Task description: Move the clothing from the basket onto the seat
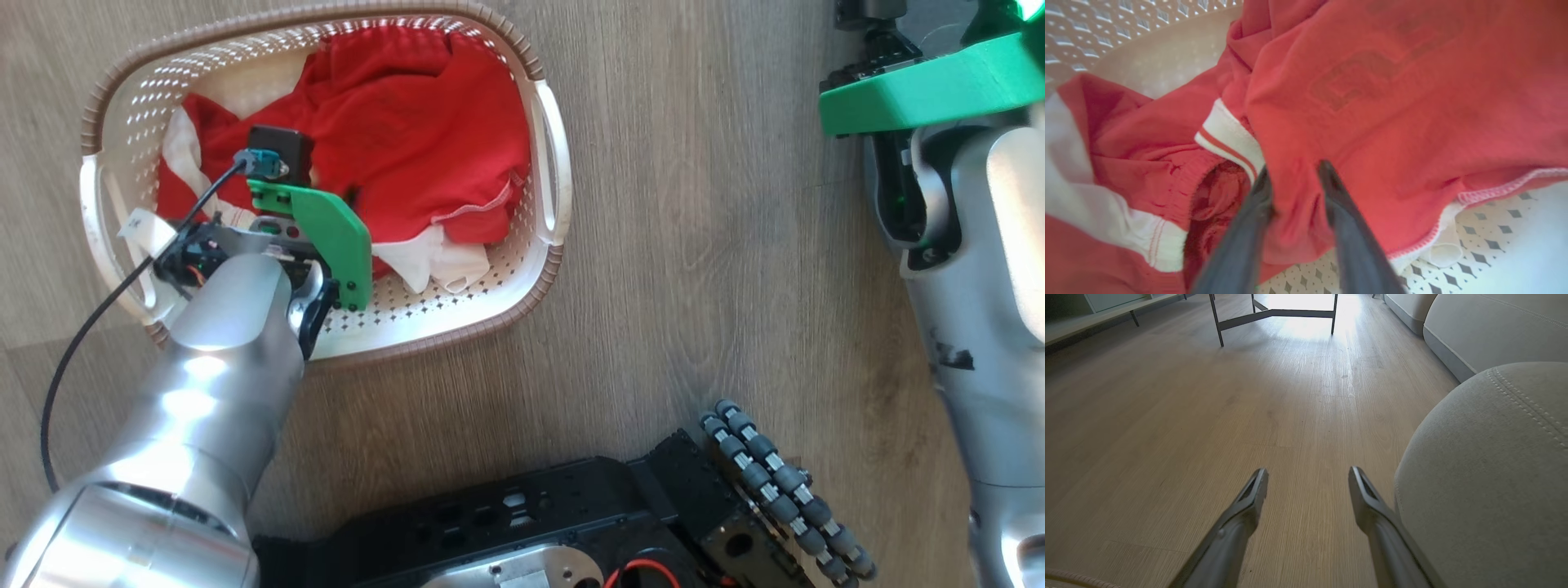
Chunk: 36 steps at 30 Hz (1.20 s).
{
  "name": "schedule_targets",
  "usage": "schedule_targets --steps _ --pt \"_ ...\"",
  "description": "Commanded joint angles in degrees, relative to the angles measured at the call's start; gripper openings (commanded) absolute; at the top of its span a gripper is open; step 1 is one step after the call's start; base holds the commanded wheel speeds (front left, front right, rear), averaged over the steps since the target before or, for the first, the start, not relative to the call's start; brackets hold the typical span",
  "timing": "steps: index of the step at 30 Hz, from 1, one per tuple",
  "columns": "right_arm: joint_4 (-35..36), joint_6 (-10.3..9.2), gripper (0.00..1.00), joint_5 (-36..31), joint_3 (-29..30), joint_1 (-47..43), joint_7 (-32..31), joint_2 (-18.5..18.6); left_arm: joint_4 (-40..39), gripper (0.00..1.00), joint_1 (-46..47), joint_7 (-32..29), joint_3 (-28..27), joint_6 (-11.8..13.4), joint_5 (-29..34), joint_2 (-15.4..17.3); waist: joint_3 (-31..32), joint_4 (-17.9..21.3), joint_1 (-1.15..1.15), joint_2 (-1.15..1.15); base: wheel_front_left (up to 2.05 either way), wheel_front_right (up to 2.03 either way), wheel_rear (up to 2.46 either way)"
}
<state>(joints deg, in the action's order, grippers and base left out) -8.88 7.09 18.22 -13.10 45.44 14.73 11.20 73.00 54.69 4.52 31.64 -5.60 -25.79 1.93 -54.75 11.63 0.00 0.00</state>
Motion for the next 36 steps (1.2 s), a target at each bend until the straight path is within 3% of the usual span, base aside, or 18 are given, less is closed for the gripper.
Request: schedule_targets --steps 1,14,36 --pt "1.3 0.40 1.00 0.3 -0.4 -1.3 0.3 -0.4 -0.8 0.00 -2.6 -0.1 -0.1 -0.4 -0.7 1.0 0.4 -0.1 0.00 0.00 0.00 0.00 0.00" --pt "0.1 0.40 1.00 0.6 -0.3 -2.7 0.3 -0.5 -3.9 0.00 -5.9 3.0 4.8 -1.6 -7.3 1.0 8.1 -1.6 0.00 0.00 0.00 0.00 0.00" --pt "-5.2 0.40 1.00 1.1 -1.5 -11.9 0.3 -0.6 -12.1 0.00 -11.8 10.4 12.2 -1.3 -18.0 0.9 29.4 -8.0 0.00 0.00 0.00 0.00 0.00"
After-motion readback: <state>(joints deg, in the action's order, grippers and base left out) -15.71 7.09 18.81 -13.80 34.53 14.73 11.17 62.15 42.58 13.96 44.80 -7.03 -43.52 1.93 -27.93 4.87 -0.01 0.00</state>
